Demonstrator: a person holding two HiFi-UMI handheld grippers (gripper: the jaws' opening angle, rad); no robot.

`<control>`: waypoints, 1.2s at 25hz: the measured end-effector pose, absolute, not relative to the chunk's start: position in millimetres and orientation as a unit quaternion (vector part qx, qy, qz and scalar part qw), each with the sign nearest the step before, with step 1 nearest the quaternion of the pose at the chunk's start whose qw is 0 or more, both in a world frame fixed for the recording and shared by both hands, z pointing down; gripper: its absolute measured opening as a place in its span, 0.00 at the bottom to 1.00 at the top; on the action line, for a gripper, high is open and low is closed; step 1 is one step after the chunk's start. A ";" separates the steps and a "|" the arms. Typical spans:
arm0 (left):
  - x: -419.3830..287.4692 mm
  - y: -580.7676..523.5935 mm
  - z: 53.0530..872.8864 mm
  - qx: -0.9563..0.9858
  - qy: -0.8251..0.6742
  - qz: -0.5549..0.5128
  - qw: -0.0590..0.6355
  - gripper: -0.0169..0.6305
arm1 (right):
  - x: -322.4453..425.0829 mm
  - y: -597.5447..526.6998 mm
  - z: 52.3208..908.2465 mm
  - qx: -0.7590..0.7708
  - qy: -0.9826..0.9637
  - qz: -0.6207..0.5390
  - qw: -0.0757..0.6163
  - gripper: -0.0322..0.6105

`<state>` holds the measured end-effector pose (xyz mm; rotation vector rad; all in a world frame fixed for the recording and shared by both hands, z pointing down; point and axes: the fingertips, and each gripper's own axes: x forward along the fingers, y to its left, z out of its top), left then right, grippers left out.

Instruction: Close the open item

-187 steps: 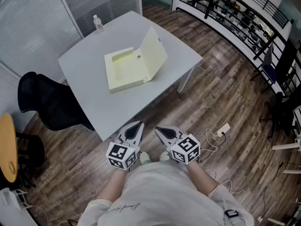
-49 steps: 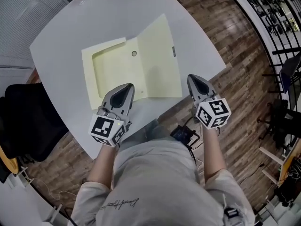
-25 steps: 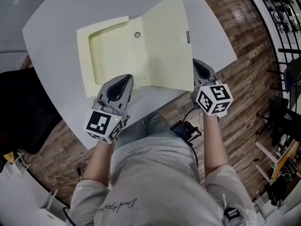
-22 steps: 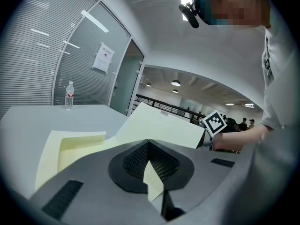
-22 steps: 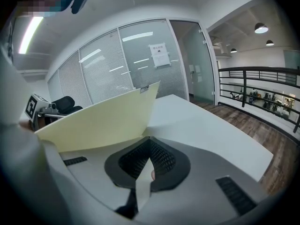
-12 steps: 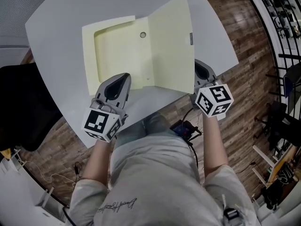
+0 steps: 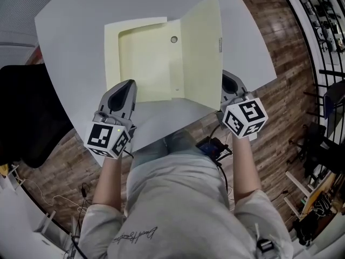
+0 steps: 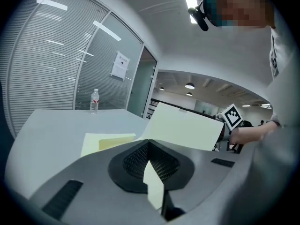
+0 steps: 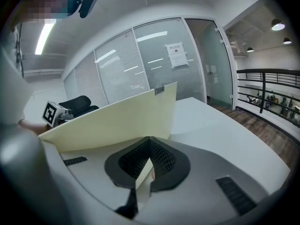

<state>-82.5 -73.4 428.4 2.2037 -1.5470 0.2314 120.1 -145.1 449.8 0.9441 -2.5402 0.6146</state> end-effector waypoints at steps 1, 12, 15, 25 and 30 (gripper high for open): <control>-94.5 -72.1 431.1 0.788 -0.569 0.086 0.218 0.04 | 117.8 -144.7 449.1 0.333 -0.900 0.217 0.180 0.07; -209.9 -51.6 469.9 0.706 -0.657 0.117 0.236 0.04 | 100.5 -143.2 445.7 0.325 -0.904 0.211 0.183 0.07; -219.6 -51.3 487.1 0.702 -0.656 0.136 0.241 0.04 | 95.6 -142.5 444.3 0.322 -0.905 0.210 0.184 0.07; -236.7 -59.0 566.7 0.696 -0.633 0.188 0.280 0.04 | 77.0 -139.0 442.0 0.312 -0.908 0.201 0.193 0.07; -231.6 -67.0 587.2 0.703 -0.615 0.200 0.296 0.04 | 67.7 -139.2 444.1 0.307 -0.909 0.202 0.196 0.07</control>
